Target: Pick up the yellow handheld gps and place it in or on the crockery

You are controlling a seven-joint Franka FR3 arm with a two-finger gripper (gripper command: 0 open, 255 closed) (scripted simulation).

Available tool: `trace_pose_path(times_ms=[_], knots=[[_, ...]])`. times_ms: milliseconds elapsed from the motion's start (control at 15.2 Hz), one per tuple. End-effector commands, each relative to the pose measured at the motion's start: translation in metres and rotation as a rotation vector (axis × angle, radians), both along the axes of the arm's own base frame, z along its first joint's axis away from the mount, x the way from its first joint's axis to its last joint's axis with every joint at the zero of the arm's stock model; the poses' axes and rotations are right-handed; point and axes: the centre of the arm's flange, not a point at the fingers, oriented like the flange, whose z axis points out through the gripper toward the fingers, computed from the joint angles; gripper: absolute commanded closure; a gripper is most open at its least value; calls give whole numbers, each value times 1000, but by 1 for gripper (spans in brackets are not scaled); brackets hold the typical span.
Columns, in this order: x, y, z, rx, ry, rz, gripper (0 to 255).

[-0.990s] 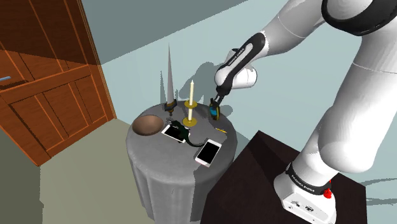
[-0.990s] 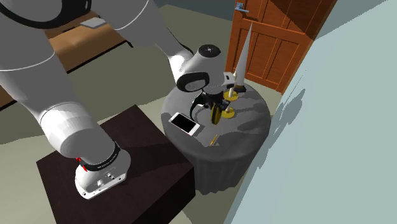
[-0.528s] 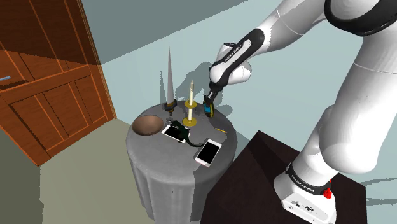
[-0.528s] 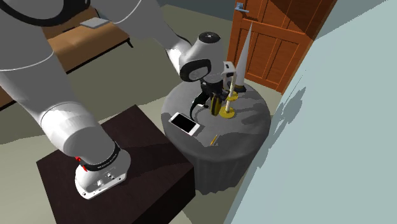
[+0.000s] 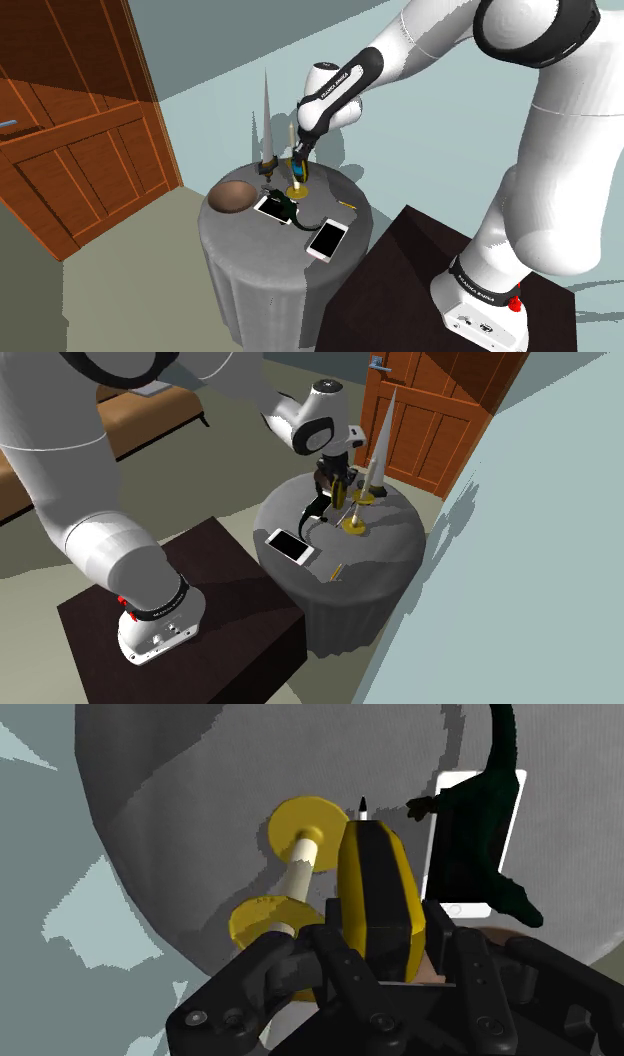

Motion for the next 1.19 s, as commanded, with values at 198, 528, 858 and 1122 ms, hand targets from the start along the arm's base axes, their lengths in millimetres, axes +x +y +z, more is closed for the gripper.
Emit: trace_pose_path(times_ms=[198, 528, 858, 1122], knots=[[47, 48, 6, 0, 0, -1, 255], [93, 95, 11, 0, 0, -1, 255], [139, 142, 16, 0, 0, -1, 255], [173, 178, 19, 0, 0, -1, 255]])
